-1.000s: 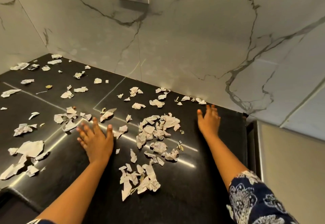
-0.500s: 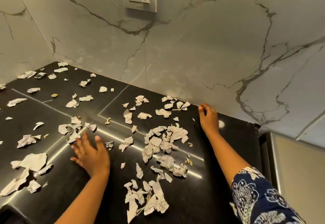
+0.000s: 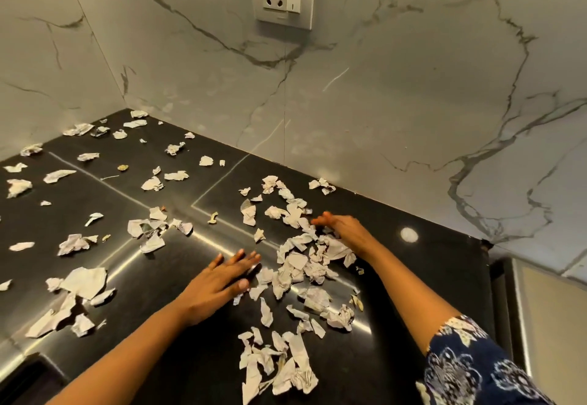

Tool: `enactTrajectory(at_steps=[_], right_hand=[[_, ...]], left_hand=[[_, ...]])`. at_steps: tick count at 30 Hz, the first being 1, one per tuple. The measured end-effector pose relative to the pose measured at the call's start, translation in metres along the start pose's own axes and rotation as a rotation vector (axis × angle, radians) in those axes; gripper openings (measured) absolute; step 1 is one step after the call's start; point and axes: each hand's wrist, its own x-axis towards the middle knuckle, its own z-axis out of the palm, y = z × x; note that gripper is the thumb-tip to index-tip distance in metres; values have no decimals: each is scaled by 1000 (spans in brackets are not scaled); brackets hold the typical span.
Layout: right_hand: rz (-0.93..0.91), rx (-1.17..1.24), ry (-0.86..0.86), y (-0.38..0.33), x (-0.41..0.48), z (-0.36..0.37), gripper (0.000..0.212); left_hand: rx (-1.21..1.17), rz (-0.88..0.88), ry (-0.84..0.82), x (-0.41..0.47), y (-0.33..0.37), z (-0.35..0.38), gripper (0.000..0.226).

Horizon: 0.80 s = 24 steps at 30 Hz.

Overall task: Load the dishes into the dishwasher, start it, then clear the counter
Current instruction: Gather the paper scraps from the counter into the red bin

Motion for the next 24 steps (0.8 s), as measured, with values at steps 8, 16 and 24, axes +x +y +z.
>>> enactTrajectory(at_steps=[8, 16, 24], right_hand=[[29, -186, 292, 1, 80, -25, 46], [-127, -471, -163, -22, 114, 14, 51], [-104, 153, -55, -29, 72, 5, 42]], left_hand=[[288, -822, 662, -2, -91, -60, 72], [152, -494, 292, 53, -80, -60, 73], [-60, -351, 485, 32, -81, -55, 69]])
